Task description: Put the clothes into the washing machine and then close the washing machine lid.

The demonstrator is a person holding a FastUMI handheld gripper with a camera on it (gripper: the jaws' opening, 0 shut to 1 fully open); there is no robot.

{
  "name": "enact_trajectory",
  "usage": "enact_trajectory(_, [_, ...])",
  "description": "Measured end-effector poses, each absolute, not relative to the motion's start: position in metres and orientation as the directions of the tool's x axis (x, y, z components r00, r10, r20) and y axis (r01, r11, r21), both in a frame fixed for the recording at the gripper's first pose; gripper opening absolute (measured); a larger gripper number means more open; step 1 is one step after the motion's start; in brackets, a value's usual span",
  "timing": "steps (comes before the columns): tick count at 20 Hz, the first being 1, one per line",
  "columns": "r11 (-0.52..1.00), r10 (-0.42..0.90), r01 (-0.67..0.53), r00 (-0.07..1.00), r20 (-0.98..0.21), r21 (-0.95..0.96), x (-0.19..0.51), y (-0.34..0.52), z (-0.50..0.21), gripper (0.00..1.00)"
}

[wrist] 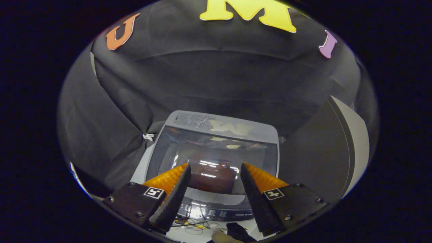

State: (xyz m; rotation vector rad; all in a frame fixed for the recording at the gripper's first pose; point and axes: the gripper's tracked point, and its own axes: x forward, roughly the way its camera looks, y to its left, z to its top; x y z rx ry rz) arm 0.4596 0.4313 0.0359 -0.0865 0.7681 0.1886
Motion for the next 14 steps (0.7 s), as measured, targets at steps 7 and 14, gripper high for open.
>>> enact_trajectory(7, [0.95, 0.228, -0.31, 0.784, -0.578, -0.046, 0.44, 0.419, 0.055, 0.93])
enact_trajectory(14, [0.958, 0.226, -0.278, 0.886, -0.404, -0.074, 0.34, 0.367, 0.106, 0.92])
